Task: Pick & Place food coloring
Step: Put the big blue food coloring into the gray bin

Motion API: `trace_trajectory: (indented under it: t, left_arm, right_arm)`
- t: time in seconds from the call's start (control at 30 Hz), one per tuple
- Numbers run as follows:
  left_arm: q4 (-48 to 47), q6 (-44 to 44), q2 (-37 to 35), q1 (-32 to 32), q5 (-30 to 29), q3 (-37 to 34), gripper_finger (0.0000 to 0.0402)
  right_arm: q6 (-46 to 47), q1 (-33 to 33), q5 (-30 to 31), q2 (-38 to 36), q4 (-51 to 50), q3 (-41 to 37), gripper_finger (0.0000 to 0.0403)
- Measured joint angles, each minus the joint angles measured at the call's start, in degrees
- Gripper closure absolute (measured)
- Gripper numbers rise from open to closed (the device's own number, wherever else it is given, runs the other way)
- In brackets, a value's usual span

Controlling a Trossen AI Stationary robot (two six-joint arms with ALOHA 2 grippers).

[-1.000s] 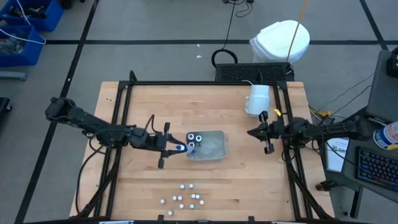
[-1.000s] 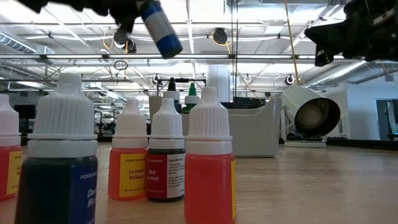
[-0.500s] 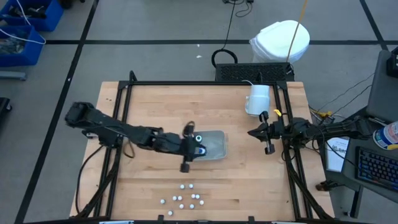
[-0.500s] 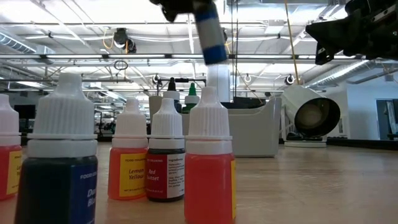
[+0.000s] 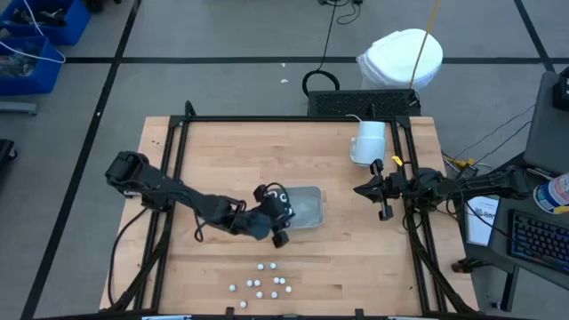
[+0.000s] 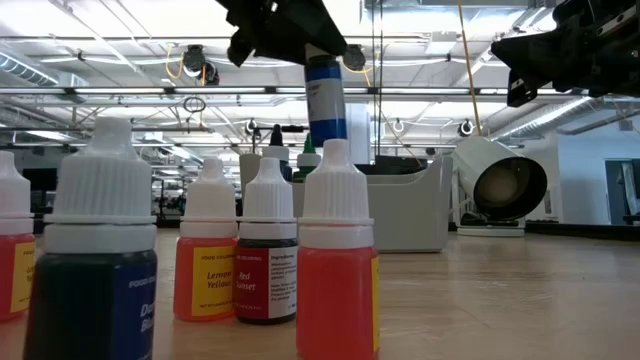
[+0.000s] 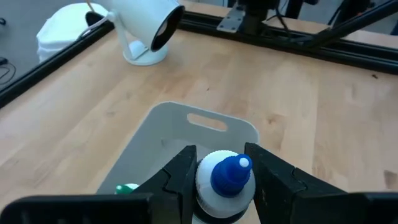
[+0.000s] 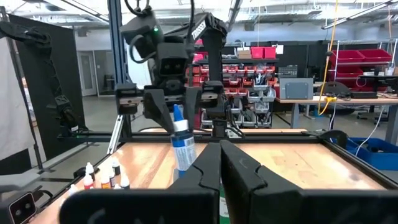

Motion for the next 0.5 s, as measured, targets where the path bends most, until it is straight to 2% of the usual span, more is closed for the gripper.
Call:
trace_trajectory:
  t: [0.27, 0.5]
  left_arm:
    - [-0.1, -0.8, 0.0, -0.4, -0.5, 0.0, 0.0277]
    - [-0.1, -5.3, 0.0, -1.0, -0.6, 0.0, 0.0277]
  right_arm:
    - [-2.5, 0.0, 0.0, 0.0, 0.0, 0.0, 0.0403]
    - [-2.4, 0.0, -0.1, 0.0, 0.6, 0.0, 0.0403]
